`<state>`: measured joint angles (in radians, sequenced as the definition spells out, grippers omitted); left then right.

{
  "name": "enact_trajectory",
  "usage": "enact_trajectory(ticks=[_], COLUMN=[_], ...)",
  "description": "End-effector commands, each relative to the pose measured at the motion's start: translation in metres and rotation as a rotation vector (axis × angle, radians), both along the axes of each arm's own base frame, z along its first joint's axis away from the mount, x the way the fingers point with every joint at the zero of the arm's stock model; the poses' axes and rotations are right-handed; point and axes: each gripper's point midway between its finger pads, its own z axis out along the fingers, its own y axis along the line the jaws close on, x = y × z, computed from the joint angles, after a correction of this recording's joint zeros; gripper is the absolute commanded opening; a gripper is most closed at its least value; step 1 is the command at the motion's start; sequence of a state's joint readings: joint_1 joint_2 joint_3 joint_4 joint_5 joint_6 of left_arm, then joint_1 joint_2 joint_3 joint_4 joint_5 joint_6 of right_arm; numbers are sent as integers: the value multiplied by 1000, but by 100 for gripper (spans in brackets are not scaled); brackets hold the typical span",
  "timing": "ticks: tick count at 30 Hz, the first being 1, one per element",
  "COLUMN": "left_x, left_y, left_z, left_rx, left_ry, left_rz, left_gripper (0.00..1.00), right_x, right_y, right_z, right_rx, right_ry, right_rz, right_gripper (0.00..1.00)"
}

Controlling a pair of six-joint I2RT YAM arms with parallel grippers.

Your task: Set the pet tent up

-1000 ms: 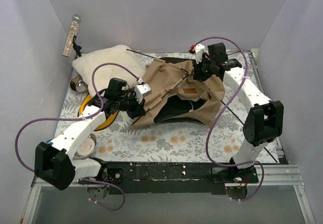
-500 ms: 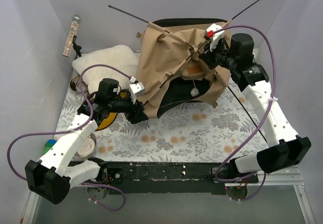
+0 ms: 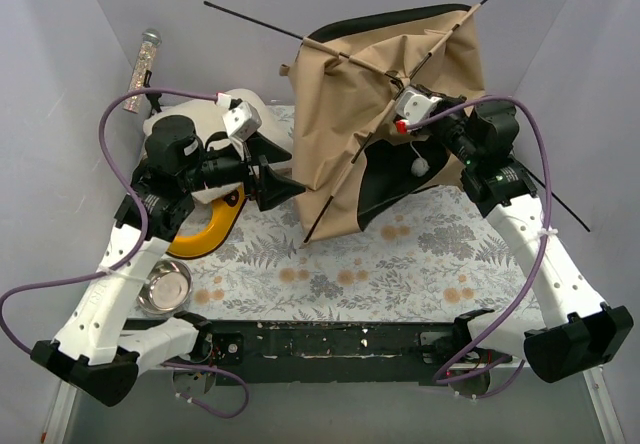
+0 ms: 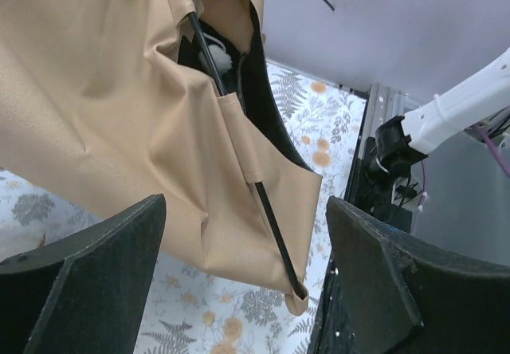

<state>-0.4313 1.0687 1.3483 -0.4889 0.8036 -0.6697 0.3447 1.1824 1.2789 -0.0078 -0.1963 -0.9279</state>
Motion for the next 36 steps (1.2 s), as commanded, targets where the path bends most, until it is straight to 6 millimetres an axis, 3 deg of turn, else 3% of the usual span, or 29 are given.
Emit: enact_trajectory(ticks=[1, 5, 9, 13, 15, 17, 20, 22, 24, 26, 28, 30, 36], left_x=[-5, -5, -6, -11, -10, 11, 51, 67, 79, 106, 146, 169, 184], left_y=[-3, -4, -10, -12, -10, -9, -2, 11, 22, 45, 70, 82, 63], left_z=[13, 44, 87, 117, 131, 141, 167, 200, 220, 231, 226, 218, 205], left_rx=[-18, -100, -153, -177, -207, -240, -330, -433, -512, -612, -683, -715, -687], left_ry=[-13, -57, -113, -158, -166, -156, -101, -84, -57, 27, 158, 178, 184], left_rz=[-43, -44, -94, -131, -108, -5, 153, 189, 182, 244, 352, 386, 198], left_gripper=[82, 83, 83, 82, 83, 84, 87, 90, 92, 92, 93, 93, 92], right_x=[-12, -26, -57, -88, -97, -108, -121, -124, -127, -133, -142, -151, -177], right_y=[-15, 1, 50, 91, 100, 103, 104, 108, 110, 113, 113, 117, 130], right_z=[92, 92, 79, 45, 21, 1, -12, -8, 1, 9, 15, 14, 3], right_rx=[-86, -207, -209, -194, -239, -339, -411, -426, -424, -424, -412, -421, -479], right_ry=[-399, -545, -485, -362, -353, -473, -636, -662, -704, -761, -791, -812, -861], right_rz=[-79, -50, 107, 210, 203, 173, 142, 137, 121, 111, 118, 151, 272], right_gripper=[1, 1, 1, 1, 1, 1, 1, 1, 1, 1, 1, 1, 1])
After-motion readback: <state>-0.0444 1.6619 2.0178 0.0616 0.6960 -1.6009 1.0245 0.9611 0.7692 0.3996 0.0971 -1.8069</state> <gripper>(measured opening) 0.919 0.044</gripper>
